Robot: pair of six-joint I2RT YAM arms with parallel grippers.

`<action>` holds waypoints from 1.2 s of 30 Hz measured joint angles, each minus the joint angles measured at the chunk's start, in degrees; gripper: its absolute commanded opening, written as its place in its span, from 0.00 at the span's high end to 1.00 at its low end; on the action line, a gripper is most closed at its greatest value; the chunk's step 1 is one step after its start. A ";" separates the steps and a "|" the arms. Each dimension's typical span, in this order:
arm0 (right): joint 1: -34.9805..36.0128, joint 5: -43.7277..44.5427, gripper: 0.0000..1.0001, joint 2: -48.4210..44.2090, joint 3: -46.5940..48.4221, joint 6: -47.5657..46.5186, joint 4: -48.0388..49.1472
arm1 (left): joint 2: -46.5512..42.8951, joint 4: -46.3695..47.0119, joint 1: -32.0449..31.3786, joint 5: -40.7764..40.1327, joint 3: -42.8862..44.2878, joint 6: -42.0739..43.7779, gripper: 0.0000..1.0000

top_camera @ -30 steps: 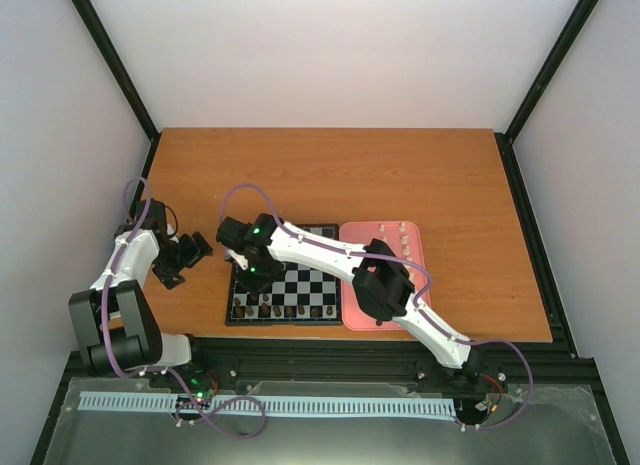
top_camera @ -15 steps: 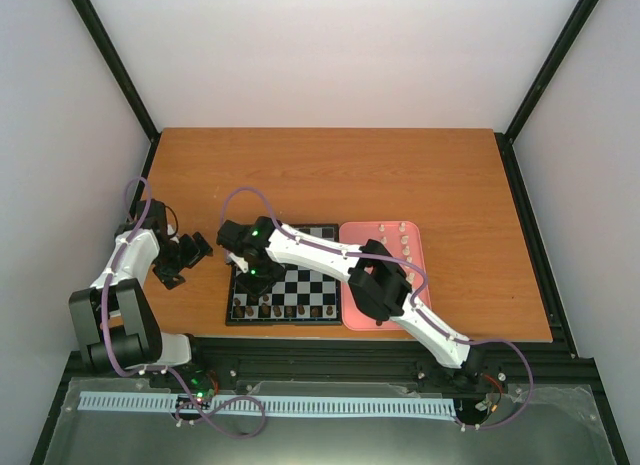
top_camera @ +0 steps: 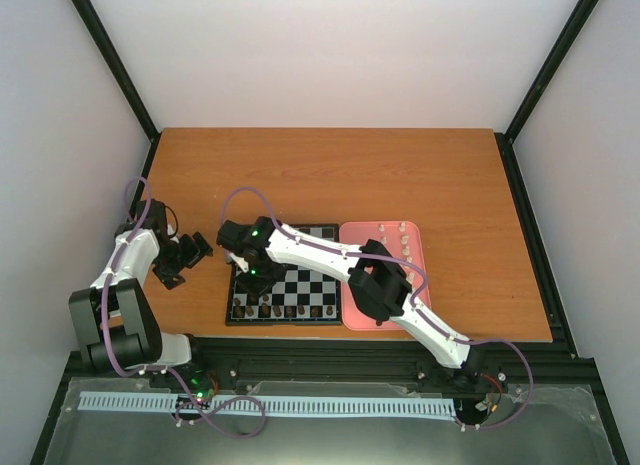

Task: Set up the chess pieces on the board
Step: Adjust the chess piece on the chessboard, then pick up the chess piece from the storage box.

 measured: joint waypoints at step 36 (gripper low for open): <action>-24.55 17.53 0.55 -30.77 -47.34 5.11 9.46 | 0.00 -0.09 -0.15 -0.68 0.00 0.00 0.00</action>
